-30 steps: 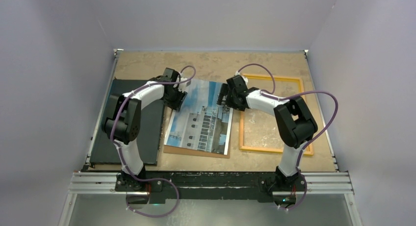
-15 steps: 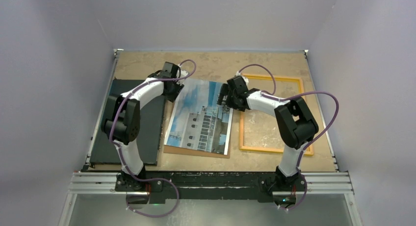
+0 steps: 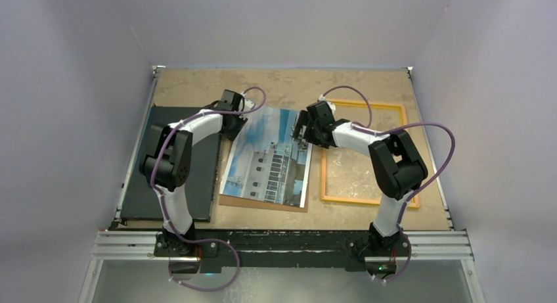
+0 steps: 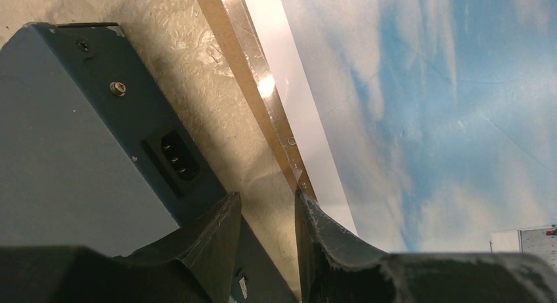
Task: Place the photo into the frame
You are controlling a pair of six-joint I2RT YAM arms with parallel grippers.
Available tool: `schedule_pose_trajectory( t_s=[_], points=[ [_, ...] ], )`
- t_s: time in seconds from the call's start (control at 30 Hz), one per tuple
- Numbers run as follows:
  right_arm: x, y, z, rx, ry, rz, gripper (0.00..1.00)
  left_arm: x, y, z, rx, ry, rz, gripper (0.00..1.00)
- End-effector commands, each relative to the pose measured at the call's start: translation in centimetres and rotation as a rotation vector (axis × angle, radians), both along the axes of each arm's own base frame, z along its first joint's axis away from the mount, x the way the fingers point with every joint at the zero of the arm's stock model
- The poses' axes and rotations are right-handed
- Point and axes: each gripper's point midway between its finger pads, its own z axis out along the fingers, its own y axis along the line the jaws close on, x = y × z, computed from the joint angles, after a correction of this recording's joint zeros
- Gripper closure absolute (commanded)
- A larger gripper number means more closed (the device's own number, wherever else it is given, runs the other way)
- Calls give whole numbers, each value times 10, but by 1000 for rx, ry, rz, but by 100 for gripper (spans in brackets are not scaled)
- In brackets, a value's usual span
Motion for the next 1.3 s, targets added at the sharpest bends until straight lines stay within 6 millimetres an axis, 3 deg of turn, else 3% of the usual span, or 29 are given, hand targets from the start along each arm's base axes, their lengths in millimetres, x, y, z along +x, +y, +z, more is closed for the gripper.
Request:
schedule_pose_trajectory(
  t_s=[0.0, 0.23, 0.43, 0.93, 1.27],
  points=[
    [-20, -4, -28, 4, 100, 1, 2, -13, 4, -25, 9, 62, -3, 67],
    [-19, 18, -19, 126, 102, 35, 2, -26, -17, -38, -86, 131, -39, 69],
    [-18, 37, -4, 247, 96, 80, 2, -37, -20, -50, -104, 175, -55, 72],
    [-24, 69, 81, 561, -47, 230, 3, -52, -33, -57, -162, 229, -102, 77],
    [-32, 73, 114, 634, -103, 272, 4, -55, -38, -56, -168, 236, -120, 79]
  ],
)
